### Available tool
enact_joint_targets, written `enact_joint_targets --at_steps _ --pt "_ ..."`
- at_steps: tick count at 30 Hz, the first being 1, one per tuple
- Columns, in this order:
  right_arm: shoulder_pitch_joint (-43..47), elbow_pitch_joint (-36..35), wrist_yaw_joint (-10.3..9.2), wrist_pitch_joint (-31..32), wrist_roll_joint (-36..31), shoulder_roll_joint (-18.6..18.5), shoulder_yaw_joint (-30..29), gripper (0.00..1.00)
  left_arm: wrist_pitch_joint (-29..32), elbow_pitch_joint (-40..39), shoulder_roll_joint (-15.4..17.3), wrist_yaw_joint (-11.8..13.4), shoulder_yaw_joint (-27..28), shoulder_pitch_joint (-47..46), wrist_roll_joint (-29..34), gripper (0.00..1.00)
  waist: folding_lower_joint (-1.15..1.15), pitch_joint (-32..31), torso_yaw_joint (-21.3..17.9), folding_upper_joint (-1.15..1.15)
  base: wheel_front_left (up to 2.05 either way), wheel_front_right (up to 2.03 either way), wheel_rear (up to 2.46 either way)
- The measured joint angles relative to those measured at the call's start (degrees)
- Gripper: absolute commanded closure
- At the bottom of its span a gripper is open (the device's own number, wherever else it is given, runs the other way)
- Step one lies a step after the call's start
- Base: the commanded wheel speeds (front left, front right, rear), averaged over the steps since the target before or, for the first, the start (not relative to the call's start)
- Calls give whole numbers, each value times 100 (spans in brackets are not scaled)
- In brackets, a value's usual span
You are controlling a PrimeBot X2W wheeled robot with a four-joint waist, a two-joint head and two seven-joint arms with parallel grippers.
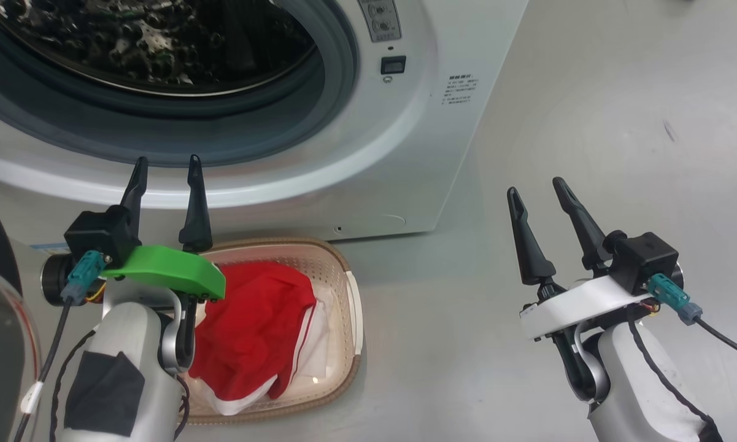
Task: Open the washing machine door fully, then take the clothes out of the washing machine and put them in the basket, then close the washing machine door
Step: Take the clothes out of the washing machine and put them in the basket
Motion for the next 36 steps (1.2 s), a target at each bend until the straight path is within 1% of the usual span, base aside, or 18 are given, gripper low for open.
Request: enact_joint_targets --at_steps 2,4,7,11,16,22,34,36 --pt "43 1 -1 0 5 0 16 0 0 -216 0 1 -12 102 57 0 0 -115 34 0 0 0 0" --pt "65 0 -4 0 7 0 30 0 -1 -445 0 48 -19 208 227 0 0 -223 65 0 0 0 0" --pt "135 -1 -43 0 10 2 60 0 -2 -772 1 97 0 386 313 0 0 -380 101 0 0 0 0" --pt "268 5 -59 0 9 4 55 0 -2 -1026 3 104 -31 744 370 0 0 -578 131 0 0 0 0" --pt "487 30 -141 0 8 9 3 0 -2 -1356 34 197 -33 1250 505 0 0 -812 147 0 0 0 0" --pt "749 118 -155 1 4 15 -37 0 -2 -1482 49 252 -82 1907 526 0 0 -1066 153 0 0 0 0" --pt "1104 160 -204 1 5 36 -32 0 -1 -1744 77 315 -204 2715 559 0 0 -1456 146 0 0 0 0" --pt "1159 165 -245 1 5 37 -33 0 2 -1806 81 350 -208 2829 559 0 0 -1514 154 0 0 0 0"
